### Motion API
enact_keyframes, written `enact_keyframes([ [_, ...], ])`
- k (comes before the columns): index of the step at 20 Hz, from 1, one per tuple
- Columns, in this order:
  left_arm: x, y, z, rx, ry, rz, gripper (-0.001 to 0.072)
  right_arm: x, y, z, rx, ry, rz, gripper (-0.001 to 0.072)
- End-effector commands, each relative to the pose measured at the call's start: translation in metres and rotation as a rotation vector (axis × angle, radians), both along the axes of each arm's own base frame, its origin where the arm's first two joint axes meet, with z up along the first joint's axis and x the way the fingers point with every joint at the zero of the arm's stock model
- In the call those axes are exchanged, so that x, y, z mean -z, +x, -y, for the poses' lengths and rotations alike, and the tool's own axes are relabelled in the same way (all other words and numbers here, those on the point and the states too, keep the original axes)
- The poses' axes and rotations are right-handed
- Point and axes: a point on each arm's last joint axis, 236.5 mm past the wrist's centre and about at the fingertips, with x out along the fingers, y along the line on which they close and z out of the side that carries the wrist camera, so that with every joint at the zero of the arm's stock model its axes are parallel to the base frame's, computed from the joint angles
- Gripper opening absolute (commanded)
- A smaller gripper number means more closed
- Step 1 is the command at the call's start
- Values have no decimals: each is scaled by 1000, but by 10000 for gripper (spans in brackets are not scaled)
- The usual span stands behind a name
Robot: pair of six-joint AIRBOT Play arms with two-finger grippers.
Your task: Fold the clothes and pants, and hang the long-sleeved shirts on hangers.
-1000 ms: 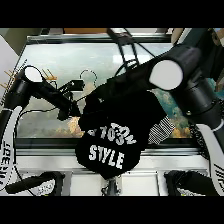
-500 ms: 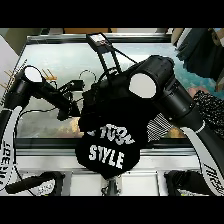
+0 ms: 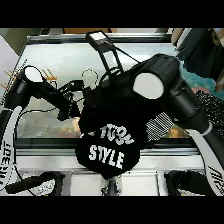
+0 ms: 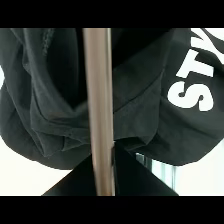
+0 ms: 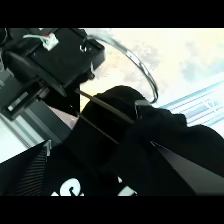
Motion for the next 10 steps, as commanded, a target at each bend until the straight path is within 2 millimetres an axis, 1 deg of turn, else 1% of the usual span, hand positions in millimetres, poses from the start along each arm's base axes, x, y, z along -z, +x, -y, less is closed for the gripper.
enact_keyframes([
  [1, 0, -2, -1, 6, 2, -7, 13, -12, -8, 40, -15, -65, 17, 685],
  [3, 0, -2, -1, 6, 3, -7, 13, -21, -13, 68, -63, -110, 48, 685],
  [4, 0, -2, -1, 6, 2, -7, 13, -24, -18, 79, -108, -131, 64, 685],
  [5, 0, -2, -1, 6, 2, -8, 13, -28, -20, 88, -129, -153, 93, 686],
  [7, 0, -2, -1, 6, 2, -8, 13, -37, -18, 99, -144, -177, 155, 686],
  [8, 0, -2, -1, 6, 2, -8, 13, -39, -19, 103, -129, -182, 155, 685],
  [10, 0, -2, -1, 6, 2, -7, 13, -41, -22, 106, -192, -217, 207, 685],
])
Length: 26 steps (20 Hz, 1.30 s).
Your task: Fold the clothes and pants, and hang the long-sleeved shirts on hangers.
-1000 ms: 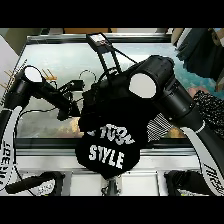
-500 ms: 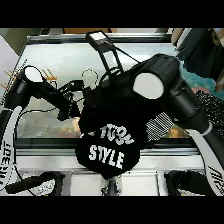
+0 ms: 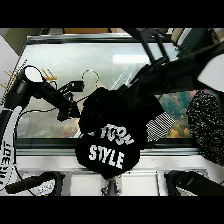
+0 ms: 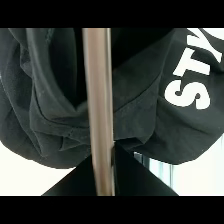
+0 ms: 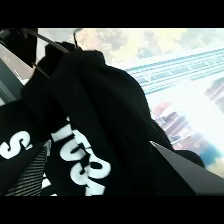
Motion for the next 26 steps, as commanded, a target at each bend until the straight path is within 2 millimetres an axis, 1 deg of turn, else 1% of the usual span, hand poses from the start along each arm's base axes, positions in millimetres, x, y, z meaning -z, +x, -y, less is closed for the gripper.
enact_keyframes([
  [1, 0, 0, 0, 1, 0, -1, 13, -5, -1, 17, -119, -92, 104, 686],
  [3, 0, 0, 0, 1, 0, -1, 13, -4, 10, 33, -137, -118, 132, 685],
  [5, 0, 0, 0, 1, 0, -1, 13, -4, 20, 51, -135, -71, 104, 685],
  [7, 0, 0, 0, 1, 0, -1, 13, -6, 24, 65, -179, 41, 70, 686],
  [9, 0, 0, 0, 1, 0, -1, 13, -9, 26, 80, -237, 189, 64, 686],
  [11, 0, 0, 0, 1, 0, -1, 13, -4, 27, 99, -274, 315, 61, 686],
  [12, 0, 0, 0, 1, 0, -1, 13, 3, 28, 109, -282, 354, 60, 686],
  [13, 0, 0, 0, 1, -1, -2, 13, 15, 31, 119, -283, 382, 58, 686],
  [16, 0, -2, 0, 4, 0, -8, 13, 59, 39, 139, -248, 413, 29, 686],
  [19, 0, -2, 0, 4, 0, -8, 13, 98, 57, 144, -160, 440, 24, 686],
  [20, 0, -2, 0, 4, 0, -9, 13, 105, 60, 141, -150, 462, 31, 686],
  [23, 0, -4, 2, 5, 3, -16, 13, 110, 59, 126, -179, 564, 67, 685],
  [26, 0, -4, 1, 4, 3, -17, 13, 121, 58, 110, -211, 606, 22, 686],
])
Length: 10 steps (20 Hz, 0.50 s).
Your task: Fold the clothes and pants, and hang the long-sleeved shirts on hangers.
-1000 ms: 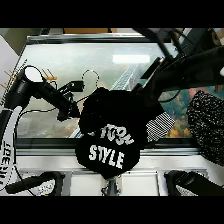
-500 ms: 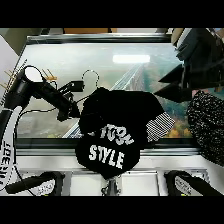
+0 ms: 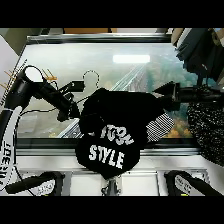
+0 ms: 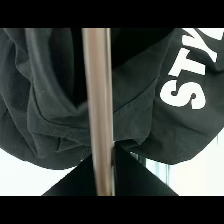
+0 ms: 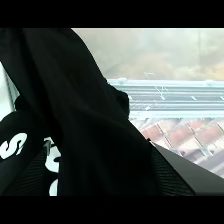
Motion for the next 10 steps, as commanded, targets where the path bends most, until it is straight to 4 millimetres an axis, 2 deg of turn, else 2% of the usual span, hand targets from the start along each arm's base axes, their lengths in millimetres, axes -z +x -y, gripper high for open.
enact_keyframes([
  [1, 0, -1, 0, 2, 1, -5, 13, 11, 1, -19, -41, 64, -11, 686],
  [6, 0, -1, 0, 2, 1, -5, 13, 13, -7, -53, -131, 118, -22, 686],
  [10, 0, -1, 0, 2, 1, -5, 13, 18, -12, -67, -169, 125, -41, 686],
])
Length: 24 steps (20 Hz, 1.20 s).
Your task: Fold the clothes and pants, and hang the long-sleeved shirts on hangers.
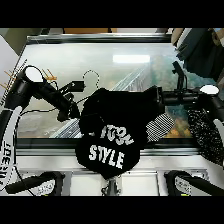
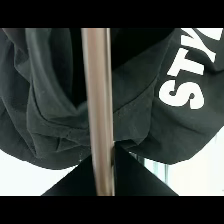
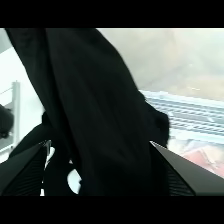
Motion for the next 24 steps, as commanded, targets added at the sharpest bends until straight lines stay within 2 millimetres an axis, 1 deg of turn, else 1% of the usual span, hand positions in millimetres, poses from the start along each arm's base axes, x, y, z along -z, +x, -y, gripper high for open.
enact_keyframes([
  [1, 0, 0, 0, 0, 1, -1, 13, 2, -5, -14, -37, 15, -9, 686],
  [7, 0, 0, 0, 0, 1, -1, 13, 4, -1, -15, -22, 9, -4, 685],
  [9, 0, 0, 0, 1, 1, -1, 13, 1, 1, -12, -11, 9, 3, 686],
  [11, 0, 0, 0, 0, 1, -1, 13, -6, 6, -3, 16, 10, 12, 686],
  [13, 0, 0, 0, 0, 1, -1, 13, -14, 13, 11, 62, 10, -7, 686],
  [16, 0, 0, 0, 0, 1, -1, 13, -23, 15, 24, 75, 8, -26, 686],
  [19, 0, 0, 0, 0, 1, -1, 13, -20, 10, 23, 49, -20, -34, 686],
  [21, 0, 0, 0, 0, 1, -1, 13, -19, 3, 18, 17, -17, -41, 685],
  [24, 0, 0, 0, 0, 0, 0, 13, -18, 0, 11, -10, -15, -41, 686],
])
